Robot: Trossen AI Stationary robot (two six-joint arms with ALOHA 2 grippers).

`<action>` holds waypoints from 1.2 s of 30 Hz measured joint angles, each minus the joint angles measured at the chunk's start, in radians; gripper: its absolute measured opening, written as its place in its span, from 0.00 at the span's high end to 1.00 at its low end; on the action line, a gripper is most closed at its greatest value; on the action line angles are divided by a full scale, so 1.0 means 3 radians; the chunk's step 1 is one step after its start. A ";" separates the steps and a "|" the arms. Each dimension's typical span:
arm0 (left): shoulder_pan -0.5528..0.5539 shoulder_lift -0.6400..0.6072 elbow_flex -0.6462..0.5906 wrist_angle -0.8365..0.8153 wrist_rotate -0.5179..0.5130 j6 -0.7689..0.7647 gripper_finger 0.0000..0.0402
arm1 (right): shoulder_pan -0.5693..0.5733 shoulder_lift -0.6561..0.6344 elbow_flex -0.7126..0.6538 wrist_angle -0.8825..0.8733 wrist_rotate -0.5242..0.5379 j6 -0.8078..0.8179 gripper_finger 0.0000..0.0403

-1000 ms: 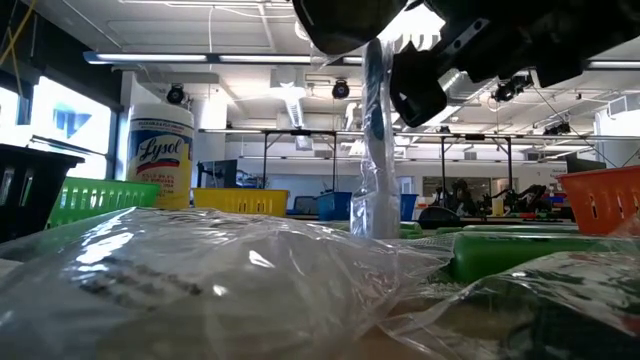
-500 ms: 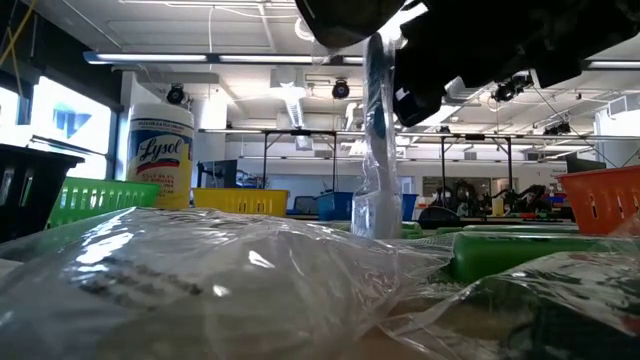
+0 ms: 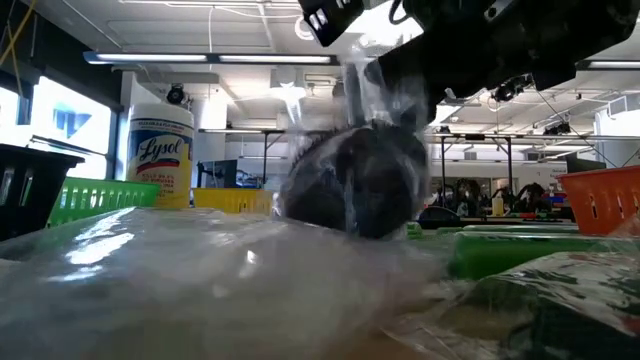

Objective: Pick & Place Travel size toiletries
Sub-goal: Put the hairbrush into the orange bin

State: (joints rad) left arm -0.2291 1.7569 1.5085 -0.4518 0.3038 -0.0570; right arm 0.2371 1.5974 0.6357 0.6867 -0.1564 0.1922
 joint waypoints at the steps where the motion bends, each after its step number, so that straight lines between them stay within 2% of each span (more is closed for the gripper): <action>1: 0.0000 0.0000 0.0000 -0.0012 -0.0001 0.0001 0.85 | -0.0012 0.0000 0.0000 -0.0008 0.0009 0.0020 0.99; 5: -0.0001 0.0000 0.0000 -0.0130 0.0000 -0.0008 0.88 | -0.0038 0.0000 0.0000 -0.0055 0.0118 0.0051 0.99; 8: -0.0034 0.0000 0.0000 -0.0422 -0.0010 -0.0025 0.89 | -0.0038 -0.0015 0.0000 -0.0099 0.0284 -0.0010 0.99; 13: -0.0147 0.0059 -0.0198 -0.0654 -0.0043 -0.0011 0.85 | -0.0052 -0.0047 -0.0001 -0.0117 0.0339 -0.0041 0.99; 17: -0.0230 0.0053 -0.0436 -0.0373 -0.0103 -0.0116 0.73 | -0.0059 -0.0046 -0.0003 -0.0156 0.0288 -0.0045 0.99; 21: -0.0225 0.0056 -0.0604 -0.0193 -0.0105 -0.0160 0.55 | -0.0055 -0.0047 -0.0003 -0.0126 0.0093 -0.0121 0.97; 28: -0.0219 0.0052 -0.0811 0.0078 -0.0128 -0.0110 0.25 | -0.0027 -0.0257 -0.0004 -0.0256 0.0091 -0.0127 0.80; 31: -0.0223 0.0052 -0.0900 0.0223 -0.0207 -0.0097 0.19 | -0.0028 -0.0331 -0.0003 -0.0342 0.0108 -0.0114 0.73; 36: -0.0219 0.0180 -0.0948 0.0398 -0.0289 -0.0175 0.18 | -0.0027 -0.0413 -0.0003 -0.0507 0.0177 -0.0107 0.66</action>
State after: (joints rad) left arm -0.2947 1.8107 1.2242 -0.3323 0.2172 -0.1097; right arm 0.2291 1.4736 0.6350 0.5347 -0.1035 0.1600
